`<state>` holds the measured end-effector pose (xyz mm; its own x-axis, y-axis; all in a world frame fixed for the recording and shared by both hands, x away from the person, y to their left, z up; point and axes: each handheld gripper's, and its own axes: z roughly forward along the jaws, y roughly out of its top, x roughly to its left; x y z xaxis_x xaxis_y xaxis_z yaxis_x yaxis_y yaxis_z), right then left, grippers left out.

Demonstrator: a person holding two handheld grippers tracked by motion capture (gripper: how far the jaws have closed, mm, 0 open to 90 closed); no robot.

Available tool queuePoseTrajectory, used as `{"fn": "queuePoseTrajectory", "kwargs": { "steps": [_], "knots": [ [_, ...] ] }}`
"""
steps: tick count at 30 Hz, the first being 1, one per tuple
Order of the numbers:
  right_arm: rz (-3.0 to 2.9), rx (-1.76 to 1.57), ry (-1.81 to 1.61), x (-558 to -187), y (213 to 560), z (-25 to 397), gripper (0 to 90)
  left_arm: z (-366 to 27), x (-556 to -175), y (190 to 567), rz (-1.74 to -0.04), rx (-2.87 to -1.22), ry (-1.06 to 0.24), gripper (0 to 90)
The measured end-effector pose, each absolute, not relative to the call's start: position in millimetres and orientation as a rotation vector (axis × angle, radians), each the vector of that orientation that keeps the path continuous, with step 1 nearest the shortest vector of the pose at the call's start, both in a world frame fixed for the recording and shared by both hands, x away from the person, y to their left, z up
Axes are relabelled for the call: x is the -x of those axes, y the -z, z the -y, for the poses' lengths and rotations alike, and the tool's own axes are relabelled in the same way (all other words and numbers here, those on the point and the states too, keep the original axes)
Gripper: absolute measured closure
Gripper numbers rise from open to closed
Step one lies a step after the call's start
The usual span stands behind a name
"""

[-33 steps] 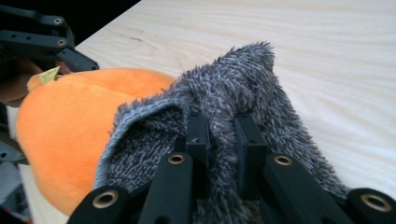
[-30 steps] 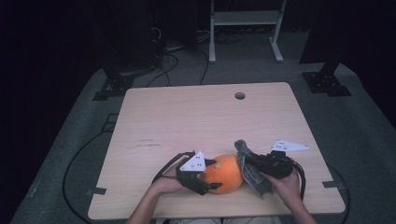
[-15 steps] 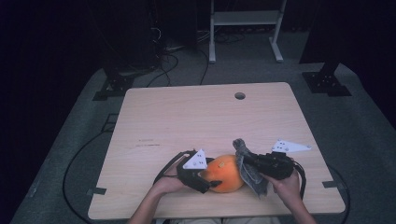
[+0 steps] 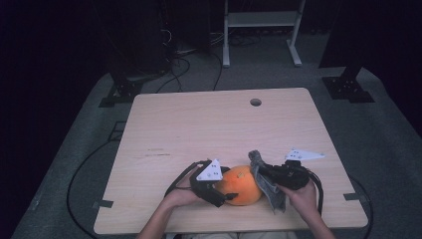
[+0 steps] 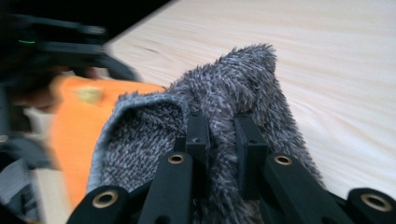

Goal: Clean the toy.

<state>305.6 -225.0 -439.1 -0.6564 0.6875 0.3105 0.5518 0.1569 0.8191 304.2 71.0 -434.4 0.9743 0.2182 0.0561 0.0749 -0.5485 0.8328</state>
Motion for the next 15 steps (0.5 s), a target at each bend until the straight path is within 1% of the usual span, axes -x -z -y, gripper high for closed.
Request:
{"fn": "queuePoseTrajectory", "kwargs": {
  "steps": [3,7,10,13,15],
  "knots": [
    [-2.287,-1.285,-1.458,-309,444,232,77.7,-72,-303,435,-0.178,-2.162,-0.193,19.2],
    [-2.219,-1.178,-1.585,-294,422,231,77.6,-72,-302,436,-0.167,-2.168,-0.197,20.4],
    [-2.229,-1.065,-1.591,-286,411,222,77.6,-71,-301,436,-0.16,-2.171,-0.201,20.4],
    [-2.33,-1.063,-1.522,-290,424,214,77.5,-71,-300,437,-0.161,-2.188,-0.209,20.2],
    [-2.357,-1.157,-1.595,-301,436,222,77.7,-69,-300,437,-0.185,-2.178,-0.207,19.8]
  ]
}}
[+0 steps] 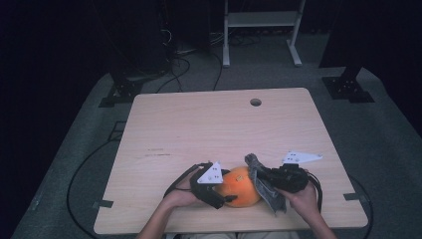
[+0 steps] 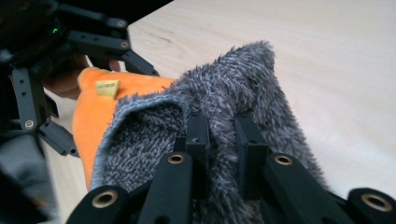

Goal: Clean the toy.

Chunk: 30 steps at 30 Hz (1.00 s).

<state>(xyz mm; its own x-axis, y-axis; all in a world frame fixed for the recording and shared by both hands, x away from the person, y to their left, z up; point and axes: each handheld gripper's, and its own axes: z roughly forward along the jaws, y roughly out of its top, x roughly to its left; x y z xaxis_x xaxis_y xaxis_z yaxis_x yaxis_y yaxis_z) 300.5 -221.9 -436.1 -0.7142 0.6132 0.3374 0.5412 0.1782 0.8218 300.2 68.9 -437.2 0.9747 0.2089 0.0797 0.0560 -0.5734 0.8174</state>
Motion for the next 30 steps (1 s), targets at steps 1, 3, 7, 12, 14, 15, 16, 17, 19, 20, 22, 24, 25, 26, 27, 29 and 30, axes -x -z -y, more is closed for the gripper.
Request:
{"fn": "queuePoseTrajectory", "kwargs": {
  "steps": [1,3,7,12,14,15,16,17,19,20,22,24,25,26,27,29,30],
  "knots": [
    [-2.35,-1.219,-1.576,-305,439,227,77.8,-69,-301,436,-0.184,-2.183,-0.208,19.7],
    [-2.345,-1.253,-1.412,-308,443,233,77.9,-70,-301,436,-0.182,-2.188,-0.208,19.7],
    [-2.309,-1.229,-1.461,-302,434,236,77.8,-70,-301,437,-0.184,-2.187,-0.203,19.3],
    [-2.32,-1.073,-1.497,-290,419,221,77.7,-70,-301,437,-0.182,-2.187,-0.202,19.1],
    [-2.356,-1.115,-1.456,-295,431,221,77.7,-68,-302,437,-0.193,-2.183,-0.204,19.2],
    [-2.362,-1.184,-1.459,-300,437,225,77.7,-67,-302,437,-0.194,-2.182,-0.206,19.2],
    [-2.365,-1.247,-1.411,-305,440,228,77.8,-67,-301,437,-0.192,-2.181,-0.209,19.2],
    [-2.362,-1.27,-1.321,-306,441,229,77.9,-66,-301,437,-0.187,-2.186,-0.213,19.2],
    [-2.332,-1.275,-1.275,-304,439,230,78.0,-67,-301,437,-0.188,-2.191,-0.216,19.1],
    [-2.308,-1.243,-1.344,-300,432,228,78.0,-68,-301,437,-0.181,-2.195,-0.219,19.1],
    [-2.275,-1.129,-1.386,-288,418,219,77.9,-68,-301,439,-0.189,-2.184,-0.212,19.2],
    [-2.275,-1.029,-1.446,-280,410,214,77.7,-68,-302,439,-0.196,-2.181,-0.206,19.2],
    [-2.283,-1.023,-1.445,-279,411,215,77.7,-67,-302,439,-0.197,-2.183,-0.206,19.2],
    [-2.296,-1.049,-1.441,-283,415,217,77.7,-67,-302,439,-0.197,-2.184,-0.207,19.2],
    [-2.312,-1.114,-1.426,-289,422,223,77.8,-67,-302,439,-0.202,-2.184,-0.209,19.2],
    [-2.335,-1.224,-1.377,-298,433,232,77.8,-67,-302,439,-0.209,-2.179,-0.21,19.2],
    [-2.324,-1.222,-1.402,-298,432,234,77.9,-67,-302,439,-0.212,-2.176,-0.208,19.2]
  ]
}}
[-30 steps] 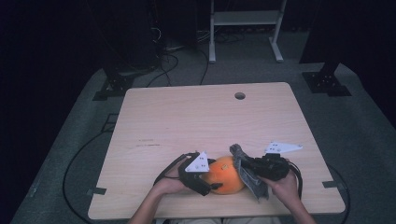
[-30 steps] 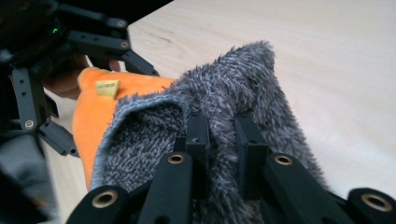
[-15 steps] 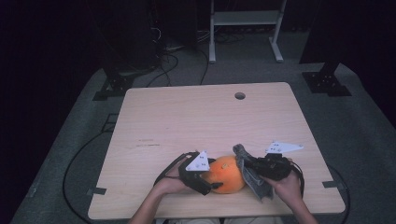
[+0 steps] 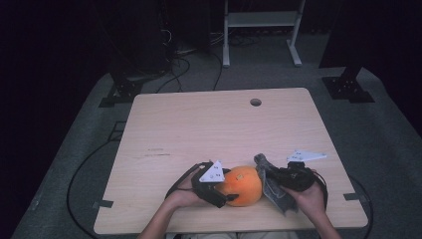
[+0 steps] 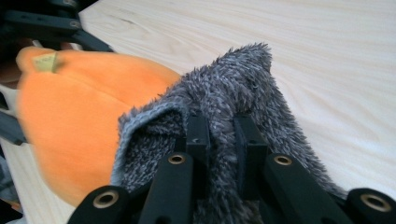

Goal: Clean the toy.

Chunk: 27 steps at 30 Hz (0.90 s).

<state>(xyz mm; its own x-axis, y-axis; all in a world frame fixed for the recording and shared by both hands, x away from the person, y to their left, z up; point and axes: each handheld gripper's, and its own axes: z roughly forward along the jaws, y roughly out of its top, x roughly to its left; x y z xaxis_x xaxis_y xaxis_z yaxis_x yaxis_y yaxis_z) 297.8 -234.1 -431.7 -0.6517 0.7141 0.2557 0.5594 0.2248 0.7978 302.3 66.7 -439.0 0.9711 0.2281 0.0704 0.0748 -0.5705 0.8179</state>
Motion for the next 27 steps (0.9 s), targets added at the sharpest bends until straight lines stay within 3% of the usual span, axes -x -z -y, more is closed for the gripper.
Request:
{"fn": "queuePoseTrajectory", "kwargs": {
  "steps": [5,10,13,18,22,24,27],
  "knots": [
    [-2.298,-1.005,-1.629,-280,403,226,77.8,-67,-303,440,-0.225,-2.163,-0.203,19.1],
    [-2.364,-1.208,-1.554,-296,435,229,77.9,-65,-303,440,-0.239,-2.162,-0.209,19.0],
    [-2.335,-1.257,-1.377,-301,433,234,77.9,-68,-304,439,-0.232,-2.176,-0.207,18.8],
    [-2.337,-1.17,-1.515,-297,427,235,77.8,-68,-304,440,-0.227,-2.171,-0.202,18.7],
    [-2.386,-1.282,-1.571,-305,442,238,77.6,-68,-305,441,-0.228,-2.165,-0.19,17.6],
    [-2.345,-1.262,-1.515,-302,434,239,77.7,-68,-305,441,-0.23,-2.166,-0.195,17.1],
    [-2.277,-1.164,-1.689,-291,415,236,77.7,-65,-304,441,-0.239,-2.168,-0.2,17.3]
  ]
}}
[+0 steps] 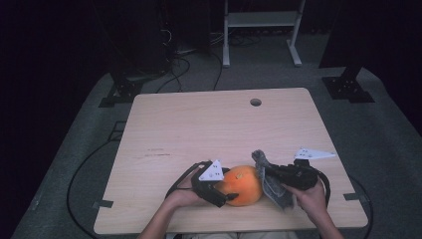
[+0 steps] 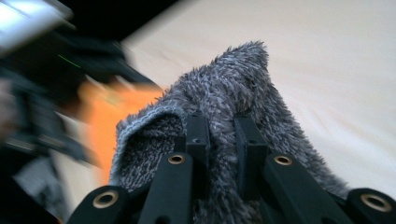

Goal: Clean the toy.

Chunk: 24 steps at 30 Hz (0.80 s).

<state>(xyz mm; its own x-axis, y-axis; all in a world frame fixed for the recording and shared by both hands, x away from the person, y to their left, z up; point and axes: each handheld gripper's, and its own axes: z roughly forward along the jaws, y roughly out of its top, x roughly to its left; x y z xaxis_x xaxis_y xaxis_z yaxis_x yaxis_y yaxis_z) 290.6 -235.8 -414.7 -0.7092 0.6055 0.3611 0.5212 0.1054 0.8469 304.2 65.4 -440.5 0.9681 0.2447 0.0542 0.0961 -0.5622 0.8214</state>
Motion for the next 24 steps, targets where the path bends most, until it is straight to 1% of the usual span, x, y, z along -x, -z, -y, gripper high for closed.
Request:
{"fn": "queuePoseTrajectory", "kwargs": {
  "steps": [2,3,6,7,10,13,16,18,19,21,23,24],
  "knots": [
    [-2.282,-1.071,-1.803,-284,407,228,77.7,-64,-305,441,-0.243,-2.163,-0.2,17.3],
    [-2.307,-1.051,-1.792,-283,407,223,77.6,-64,-305,441,-0.243,-2.163,-0.201,17.5],
    [-2.361,-1.058,-1.655,-287,418,214,77.5,-64,-304,441,-0.24,-2.161,-0.208,18.4],
    [-2.354,-1.09,-1.661,-290,422,218,77.6,-64,-304,441,-0.239,-2.162,-0.209,18.8],
    [-2.314,-1.187,-1.426,-298,427,230,77.8,-64,-304,440,-0.232,-2.167,-0.21,18.8],
    [-2.27,-1.173,-1.521,-295,421,237,77.8,-61,-303,439,-0.229,-2.172,-0.219,18.7],
    [-2.276,-1.046,-1.621,-284,406,224,77.6,-54,-301,437,-0.233,-2.17,-0.238,18.6],
    [-2.315,-0.968,-1.611,-277,404,211,77.5,-52,-300,436,-0.226,-2.18,-0.251,18.4],
    [-2.335,-0.95,-1.557,-277,407,205,77.6,-52,-299,435,-0.223,-2.186,-0.245,17.1],
    [-2.341,-0.971,-1.591,-280,414,207,77.7,-56,-300,433,-0.228,-2.162,-0.194,12.9],
    [-2.338,-0.986,-1.611,-282,416,211,77.6,-60,-302,432,-0.223,-2.138,-0.157,13.1],
    [-2.338,-0.987,-1.594,-282,415,212,77.6,-60,-303,432,-0.219,-2.143,-0.164,14.0]
  ]
}}
